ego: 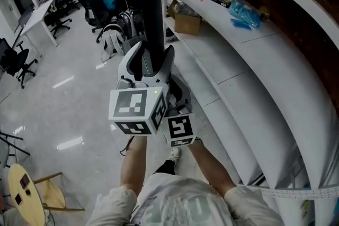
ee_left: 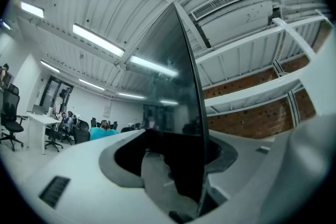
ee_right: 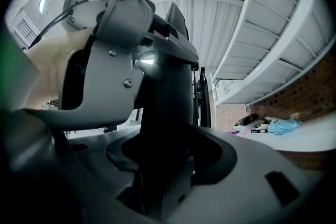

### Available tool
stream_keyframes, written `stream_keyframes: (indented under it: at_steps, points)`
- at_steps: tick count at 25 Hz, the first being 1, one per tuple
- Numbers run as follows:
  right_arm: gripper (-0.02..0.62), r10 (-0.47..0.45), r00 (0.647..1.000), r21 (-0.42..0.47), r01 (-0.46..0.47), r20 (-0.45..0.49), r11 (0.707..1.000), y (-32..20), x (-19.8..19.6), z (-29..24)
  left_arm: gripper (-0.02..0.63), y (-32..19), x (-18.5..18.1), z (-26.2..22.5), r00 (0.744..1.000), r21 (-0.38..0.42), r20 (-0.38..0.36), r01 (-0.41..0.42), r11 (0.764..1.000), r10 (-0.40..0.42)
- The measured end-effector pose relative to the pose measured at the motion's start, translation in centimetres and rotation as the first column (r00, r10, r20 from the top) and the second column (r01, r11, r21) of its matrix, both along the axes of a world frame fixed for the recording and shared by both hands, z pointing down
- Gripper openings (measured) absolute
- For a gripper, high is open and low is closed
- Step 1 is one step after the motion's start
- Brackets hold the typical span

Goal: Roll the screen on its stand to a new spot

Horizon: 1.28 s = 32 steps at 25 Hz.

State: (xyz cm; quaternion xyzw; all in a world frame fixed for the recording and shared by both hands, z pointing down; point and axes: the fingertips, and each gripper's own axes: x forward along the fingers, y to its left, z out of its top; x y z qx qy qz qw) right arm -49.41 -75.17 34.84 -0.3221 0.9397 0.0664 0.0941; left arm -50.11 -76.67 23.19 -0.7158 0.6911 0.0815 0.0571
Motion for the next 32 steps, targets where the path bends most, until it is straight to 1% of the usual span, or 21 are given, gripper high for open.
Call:
stream_keyframes:
  at_steps: [4,9,13,18,24,32]
  points:
    - [0.229,-0.001,1.0,0.008,0.001,0.012,1.0,4.6,2.9,0.4,0.285,4.6,2.7,0.4,1.0,0.003,-0.021,-0.01,1.0,0.01]
    - [0.232,0.017,0.999,0.007,-0.018,0.027,1.0,9.7,7.1,-0.1,0.287,9.6,7.0,0.3,0.999,0.006,-0.024,-0.036,0.999,0.036]
    - [0.232,0.034,0.999,0.008,-0.034,0.02,0.999,14.4,9.2,0.2,0.288,14.3,9.2,0.5,0.998,0.005,-0.025,-0.054,0.999,0.054]
    - [0.232,0.057,0.998,0.002,-0.057,0.02,0.998,19.0,11.6,0.5,0.288,18.9,11.6,0.8,0.997,-0.001,-0.024,-0.077,0.997,0.077]
    - [0.233,0.09,0.995,-0.004,-0.09,0.03,0.996,23.9,13.5,0.7,0.287,23.7,13.5,1.0,0.993,-0.004,-0.026,-0.112,0.994,0.112]
    - [0.236,0.126,0.992,-0.013,-0.126,0.015,0.992,30.5,14.1,1.1,0.281,30.5,14.3,0.9,0.989,-0.012,-0.026,-0.147,0.989,0.146]
